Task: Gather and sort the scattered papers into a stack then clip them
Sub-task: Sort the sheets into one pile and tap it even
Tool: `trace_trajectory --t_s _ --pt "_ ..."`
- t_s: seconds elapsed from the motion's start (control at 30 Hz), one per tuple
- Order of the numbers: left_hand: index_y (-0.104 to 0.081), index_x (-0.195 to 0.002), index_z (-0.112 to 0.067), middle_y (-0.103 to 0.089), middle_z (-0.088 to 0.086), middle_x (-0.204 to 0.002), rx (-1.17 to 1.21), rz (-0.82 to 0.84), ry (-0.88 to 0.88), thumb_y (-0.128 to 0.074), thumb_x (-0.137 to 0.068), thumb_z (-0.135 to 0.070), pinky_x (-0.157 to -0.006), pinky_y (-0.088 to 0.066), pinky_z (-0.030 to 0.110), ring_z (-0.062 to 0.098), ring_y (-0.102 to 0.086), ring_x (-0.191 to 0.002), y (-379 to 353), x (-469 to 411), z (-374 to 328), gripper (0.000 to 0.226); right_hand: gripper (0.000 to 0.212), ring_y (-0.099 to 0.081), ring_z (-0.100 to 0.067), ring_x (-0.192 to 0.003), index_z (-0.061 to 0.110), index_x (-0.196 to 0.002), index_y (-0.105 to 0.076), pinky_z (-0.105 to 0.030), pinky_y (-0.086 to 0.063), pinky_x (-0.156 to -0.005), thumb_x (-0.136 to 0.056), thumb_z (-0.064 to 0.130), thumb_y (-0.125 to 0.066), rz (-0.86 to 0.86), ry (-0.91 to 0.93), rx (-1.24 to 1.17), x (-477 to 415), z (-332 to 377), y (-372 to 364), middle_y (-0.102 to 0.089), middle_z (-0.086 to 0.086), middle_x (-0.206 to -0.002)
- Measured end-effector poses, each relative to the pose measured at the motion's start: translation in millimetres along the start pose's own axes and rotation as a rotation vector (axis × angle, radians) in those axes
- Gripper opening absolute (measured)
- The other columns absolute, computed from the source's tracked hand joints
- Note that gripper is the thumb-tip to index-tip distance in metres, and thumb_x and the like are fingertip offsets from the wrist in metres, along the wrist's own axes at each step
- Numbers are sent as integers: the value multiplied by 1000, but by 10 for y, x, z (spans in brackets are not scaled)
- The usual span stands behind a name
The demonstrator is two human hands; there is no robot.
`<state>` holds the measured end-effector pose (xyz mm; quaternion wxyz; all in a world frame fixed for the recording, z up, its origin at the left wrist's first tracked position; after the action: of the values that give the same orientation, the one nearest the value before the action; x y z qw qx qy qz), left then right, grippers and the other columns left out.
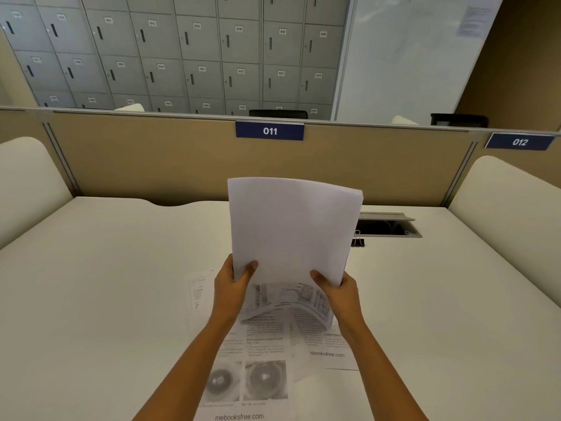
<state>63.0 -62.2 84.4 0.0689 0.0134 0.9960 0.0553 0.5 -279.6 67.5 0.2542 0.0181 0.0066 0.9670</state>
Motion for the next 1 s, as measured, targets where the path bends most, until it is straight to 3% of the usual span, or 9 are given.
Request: trace_trajectory --t_s 0.2,0.37,0.47,0.6,0.77,1.0 --pt "-53 -116 -20 -65 2 -111 8 30 -3 -56 -75 -41 -83 -55 39 18 -63 -92 26 -20 32 47 31 -64 -18 -82 9 -105 -63 -17 -48 -58 -79 24 -72 25 21 -12 -23 13 -8 -68 -9 -94" --pt "-51 -116 -22 -62 2 -110 -4 63 35 -58 -75 -39 -86 -53 43 17 -61 -91 9 17 92 44 17 -65 -18 -87 20 -92 -62 -22 -54 -69 -79 18 -72 86 -31 -23 -14 -110 -50 -69 -2 -91" --pt "-51 -122 -16 -61 2 -113 -38 64 2 -60 -87 -27 -86 -52 41 20 -60 -95 25 -23 47 38 25 -67 -15 -85 17 -98 -62 -19 -55 -65 -76 20 -75 90 -28 -6 -31 -91 -19 -69 -4 -94" --pt "-52 -119 -19 -63 -3 -107 -37 72 3 -57 -88 -25 -81 -55 36 17 -63 -92 77 -70 -20 32 44 -69 -20 -88 14 -111 -60 -29 -59 -74 -72 25 -78 157 0 43 -57 59 28 -71 -5 -100" --pt "-55 -119 -16 -68 4 -109 77 181 162 -62 -85 -27 -83 -56 40 24 -67 -95 110 -91 59 37 36 -72 -18 -80 15 -104 -62 -25 -56 -66 -71 18 -78 293 -40 0 -20 194 25 -73 -5 -95" --pt "-55 -113 -12 -68 14 -105 276 319 384 -61 -86 -24 -60 -57 31 27 -69 -83 42 -26 35 30 42 -72 -24 -85 9 -109 -61 -28 -57 -68 -71 12 -78 299 -75 -65 7 200 32 -73 -10 -99"
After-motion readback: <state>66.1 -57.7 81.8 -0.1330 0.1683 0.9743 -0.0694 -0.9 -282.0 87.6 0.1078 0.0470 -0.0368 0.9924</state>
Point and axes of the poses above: each hand's wrist, its own x-axis away from the middle knuckle, its own y-axis out of the back of the hand, z = x × y, the point moved 7 cm from there along -x, towards the middle knuckle
